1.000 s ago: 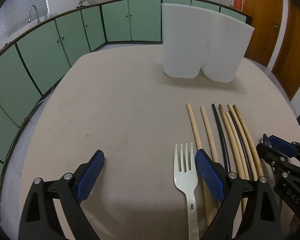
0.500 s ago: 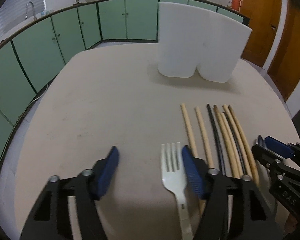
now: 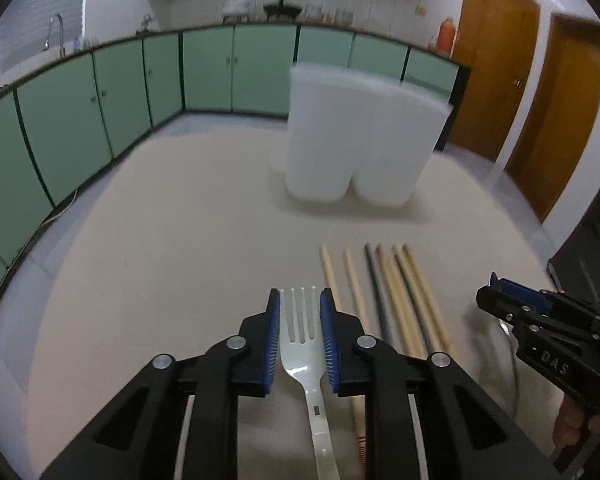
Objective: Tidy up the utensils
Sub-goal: 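Close the right tool on the spoon while the left tool closes on the fork, then carry the spoon and fork into the white holder and open both tools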
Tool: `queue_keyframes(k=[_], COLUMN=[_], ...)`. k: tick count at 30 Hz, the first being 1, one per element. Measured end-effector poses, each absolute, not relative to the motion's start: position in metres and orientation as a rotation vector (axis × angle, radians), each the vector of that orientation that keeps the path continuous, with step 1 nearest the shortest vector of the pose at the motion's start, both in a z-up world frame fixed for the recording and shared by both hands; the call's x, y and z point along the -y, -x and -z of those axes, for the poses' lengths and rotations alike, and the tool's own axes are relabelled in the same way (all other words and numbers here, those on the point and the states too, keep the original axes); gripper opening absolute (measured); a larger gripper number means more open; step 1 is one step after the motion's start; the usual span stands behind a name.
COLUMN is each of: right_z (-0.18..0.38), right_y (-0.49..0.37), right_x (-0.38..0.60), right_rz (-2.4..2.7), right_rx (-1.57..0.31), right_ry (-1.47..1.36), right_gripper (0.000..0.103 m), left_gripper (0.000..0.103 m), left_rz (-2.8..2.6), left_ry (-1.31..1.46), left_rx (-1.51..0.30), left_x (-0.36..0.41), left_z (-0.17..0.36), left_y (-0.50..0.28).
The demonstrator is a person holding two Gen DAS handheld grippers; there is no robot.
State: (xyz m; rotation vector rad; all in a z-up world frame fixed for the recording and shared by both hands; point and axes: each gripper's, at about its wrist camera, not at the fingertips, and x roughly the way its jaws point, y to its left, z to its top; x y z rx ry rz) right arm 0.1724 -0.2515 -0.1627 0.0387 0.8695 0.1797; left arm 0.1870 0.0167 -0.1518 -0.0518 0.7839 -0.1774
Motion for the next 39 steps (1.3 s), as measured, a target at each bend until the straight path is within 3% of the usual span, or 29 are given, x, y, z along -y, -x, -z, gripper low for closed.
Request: queue_keyframes(k=[14, 29, 39], right_z=[0.081, -0.011, -0.017], right_y=[-0.179, -0.246, -0.304], right_x=[0.271, 0.274, 0.26], right_rz=[-0.249, -0.269, -0.232], right_rx=[-0.631, -0.43, -0.369], right_ry=[-0.092, -0.036, 0.025], right_gripper=[0.027, 0.027, 0.027], left_gripper=[0.02, 0.02, 0.02], left_rz=[0.208, 0.222, 0.227], left_ry=[0.062, 0.064, 0.087], left_rx=[-0.532, -0.291, -0.214], left_x=[-0.016, -0.007, 0.009], left_z=[0.078, -0.014, -0.033], left_y=[-0.184, -0.247, -0.309])
